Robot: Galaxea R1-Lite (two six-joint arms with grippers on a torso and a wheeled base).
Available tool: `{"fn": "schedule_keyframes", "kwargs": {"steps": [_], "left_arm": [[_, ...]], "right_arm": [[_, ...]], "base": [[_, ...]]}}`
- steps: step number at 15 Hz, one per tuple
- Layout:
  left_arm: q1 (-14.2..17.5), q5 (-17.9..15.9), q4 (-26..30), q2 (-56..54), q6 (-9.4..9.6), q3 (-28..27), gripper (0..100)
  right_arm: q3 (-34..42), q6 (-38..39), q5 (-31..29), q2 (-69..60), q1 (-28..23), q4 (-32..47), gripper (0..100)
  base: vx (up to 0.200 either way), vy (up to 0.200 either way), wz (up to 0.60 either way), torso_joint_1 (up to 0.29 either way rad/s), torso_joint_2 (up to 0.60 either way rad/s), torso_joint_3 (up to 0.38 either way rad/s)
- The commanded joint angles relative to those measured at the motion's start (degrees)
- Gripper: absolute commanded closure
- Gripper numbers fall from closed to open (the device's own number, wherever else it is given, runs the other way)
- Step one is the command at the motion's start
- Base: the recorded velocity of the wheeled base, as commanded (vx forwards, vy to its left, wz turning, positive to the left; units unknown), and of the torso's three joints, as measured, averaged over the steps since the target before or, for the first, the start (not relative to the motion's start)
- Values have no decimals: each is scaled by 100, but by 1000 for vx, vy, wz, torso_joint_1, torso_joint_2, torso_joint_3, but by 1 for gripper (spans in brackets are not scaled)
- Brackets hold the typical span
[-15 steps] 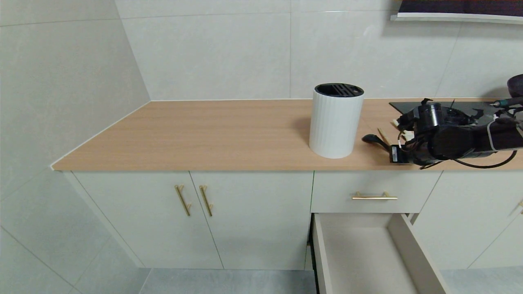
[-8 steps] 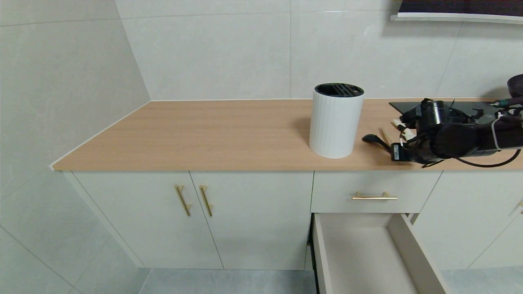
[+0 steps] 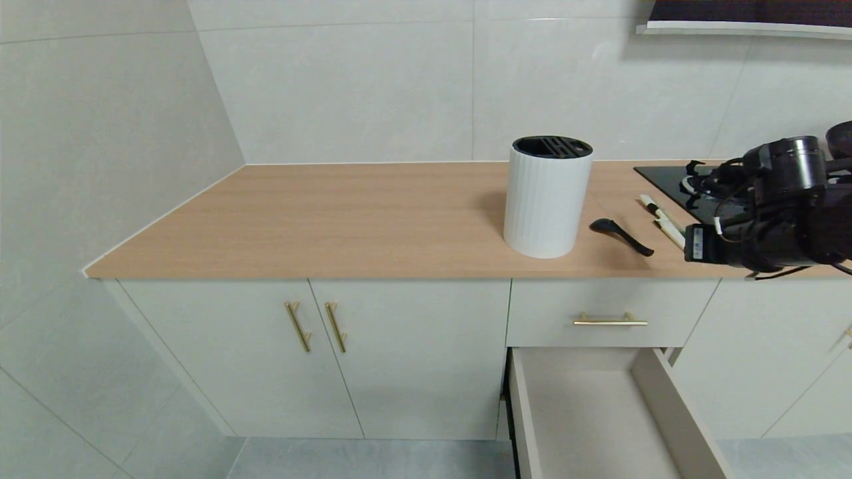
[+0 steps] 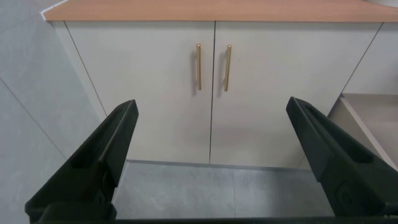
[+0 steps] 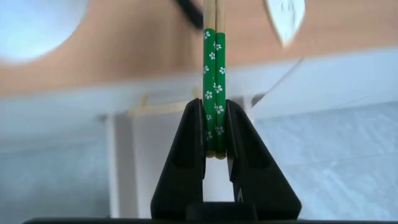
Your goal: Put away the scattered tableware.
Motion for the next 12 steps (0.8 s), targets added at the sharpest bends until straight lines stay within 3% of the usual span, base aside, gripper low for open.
{"fn": "schedule_keyframes", "kwargs": {"steps": [1, 4, 8, 12], "left_arm": [[1, 2, -2, 2, 0, 0, 0], [1, 2, -2, 2, 0, 0, 0], [1, 2, -2, 2, 0, 0, 0], [1, 2, -2, 2, 0, 0, 0]], "right_arm": [[1088, -5, 438, -1436, 39, 37, 100], [2002, -41, 1150, -2280, 197, 133, 100], [2327, -208, 2327, -2895, 558, 1109, 100], [2424, -392, 2319, -1928, 1480, 1997, 100]], "base": [[0, 0, 0, 0, 0, 0], [0, 0, 0, 0, 0, 0], [0, 0, 0, 0, 0, 0], [0, 0, 0, 0, 0, 0]]}}
